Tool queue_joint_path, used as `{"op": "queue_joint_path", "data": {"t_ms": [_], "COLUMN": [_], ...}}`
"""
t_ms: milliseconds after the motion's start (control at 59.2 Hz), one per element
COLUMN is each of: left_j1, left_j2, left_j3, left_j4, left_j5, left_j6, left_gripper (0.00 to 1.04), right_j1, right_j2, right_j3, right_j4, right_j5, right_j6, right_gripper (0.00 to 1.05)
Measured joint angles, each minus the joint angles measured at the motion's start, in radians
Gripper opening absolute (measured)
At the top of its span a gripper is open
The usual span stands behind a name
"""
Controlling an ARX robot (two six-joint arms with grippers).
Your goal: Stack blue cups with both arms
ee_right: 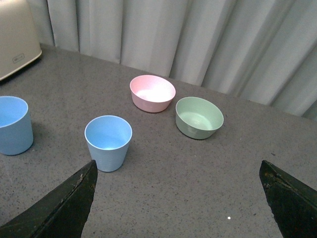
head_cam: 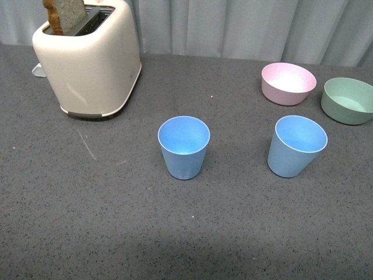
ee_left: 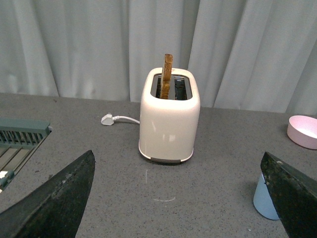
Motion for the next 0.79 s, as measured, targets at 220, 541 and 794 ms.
{"op": "queue_joint_path", "data": {"t_ms": [220, 541, 794], "left_j1": [0.000, 0.000, 0.000], "left_j2": [0.000, 0.000, 0.000], "left_j3": [0.000, 0.000, 0.000], "left_j4": [0.000, 0.000, 0.000], "left_j5": [0.000, 0.000, 0.000], "left_j6": [0.000, 0.000, 0.000], "left_gripper": [0.98, 0.98, 0.98], "right_j1": [0.006, 0.071, 0.125], "right_j2": [0.508, 1.244, 1.492], "right_j3": [0.106, 0.462, 0.671], "right_j4": [0.314, 0.245, 0.165], "right_j5": [0.016, 0.035, 0.074], "right_j6": [-0.002, 0.095, 0.191], "right_gripper": [0.95, 0.95, 0.95]}}
